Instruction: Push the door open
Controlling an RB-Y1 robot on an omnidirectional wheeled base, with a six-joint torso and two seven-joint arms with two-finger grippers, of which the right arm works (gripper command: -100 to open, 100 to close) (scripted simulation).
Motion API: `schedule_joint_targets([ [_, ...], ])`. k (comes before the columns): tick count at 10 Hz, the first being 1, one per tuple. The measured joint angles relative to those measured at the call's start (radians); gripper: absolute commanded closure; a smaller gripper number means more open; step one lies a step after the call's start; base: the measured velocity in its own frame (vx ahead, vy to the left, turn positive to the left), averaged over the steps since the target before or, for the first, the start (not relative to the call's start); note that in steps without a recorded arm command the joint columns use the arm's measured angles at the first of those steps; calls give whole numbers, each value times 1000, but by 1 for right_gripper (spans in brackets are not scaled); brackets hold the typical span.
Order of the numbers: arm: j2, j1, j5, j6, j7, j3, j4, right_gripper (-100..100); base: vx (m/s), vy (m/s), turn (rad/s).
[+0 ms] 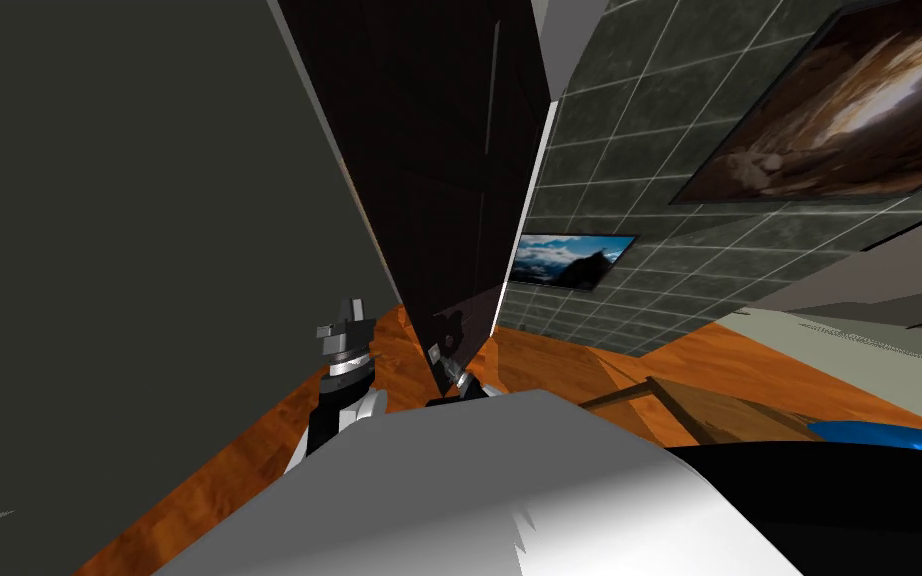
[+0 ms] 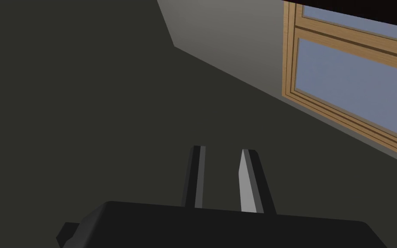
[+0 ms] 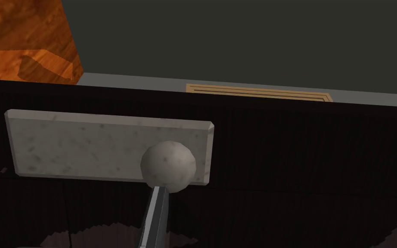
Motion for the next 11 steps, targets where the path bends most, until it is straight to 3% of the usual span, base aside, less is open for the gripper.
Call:
schedule_joint_targets([
  [3,0,1,0,0,0,0,0,100,-8,-7,0],
  [4,0,1,0,0,0,0,0,-100,-100,-46,-142],
  [8,-1,8,-11,7,9,-28,-8,-100,-184,-70,-69],
  [11,-7,9,-11,7,11,-34,-6,-100,119,111,25],
])
